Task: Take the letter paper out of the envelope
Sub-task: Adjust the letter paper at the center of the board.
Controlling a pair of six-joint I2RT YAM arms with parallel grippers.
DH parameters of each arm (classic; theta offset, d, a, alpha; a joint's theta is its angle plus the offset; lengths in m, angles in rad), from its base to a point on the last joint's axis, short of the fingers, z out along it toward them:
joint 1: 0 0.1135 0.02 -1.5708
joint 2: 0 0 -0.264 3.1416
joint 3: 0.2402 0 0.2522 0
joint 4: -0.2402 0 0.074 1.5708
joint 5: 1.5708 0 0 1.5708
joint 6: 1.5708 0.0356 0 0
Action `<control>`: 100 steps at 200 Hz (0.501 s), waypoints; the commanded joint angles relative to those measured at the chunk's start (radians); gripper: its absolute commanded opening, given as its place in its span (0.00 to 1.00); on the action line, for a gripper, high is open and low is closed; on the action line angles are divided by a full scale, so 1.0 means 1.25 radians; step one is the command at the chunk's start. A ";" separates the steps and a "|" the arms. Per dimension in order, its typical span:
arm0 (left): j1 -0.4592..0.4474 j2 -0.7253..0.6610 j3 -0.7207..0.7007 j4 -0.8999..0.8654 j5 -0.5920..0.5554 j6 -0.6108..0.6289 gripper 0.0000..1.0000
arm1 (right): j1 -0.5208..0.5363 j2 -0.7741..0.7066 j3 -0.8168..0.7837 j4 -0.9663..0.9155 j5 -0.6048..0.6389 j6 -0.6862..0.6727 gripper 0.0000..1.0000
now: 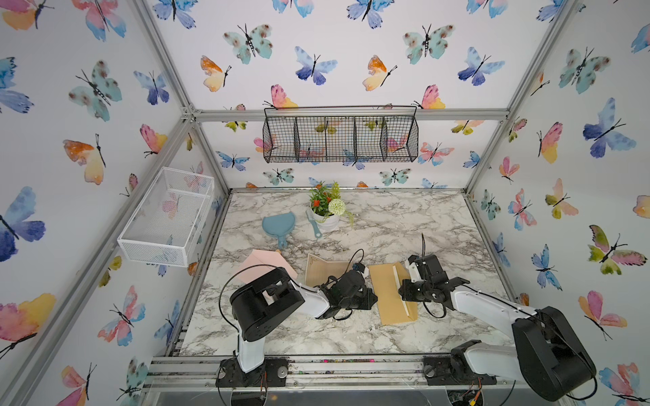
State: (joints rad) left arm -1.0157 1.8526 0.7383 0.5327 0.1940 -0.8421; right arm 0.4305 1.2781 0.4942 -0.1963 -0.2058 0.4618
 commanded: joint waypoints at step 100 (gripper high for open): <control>-0.003 0.007 -0.034 -0.035 -0.033 0.017 0.07 | 0.007 -0.091 0.021 -0.078 -0.016 0.001 0.01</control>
State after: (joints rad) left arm -1.0157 1.8523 0.7246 0.5499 0.1856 -0.8375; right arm 0.4309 1.1866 0.4931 -0.2173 -0.2062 0.4606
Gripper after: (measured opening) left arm 0.080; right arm 0.042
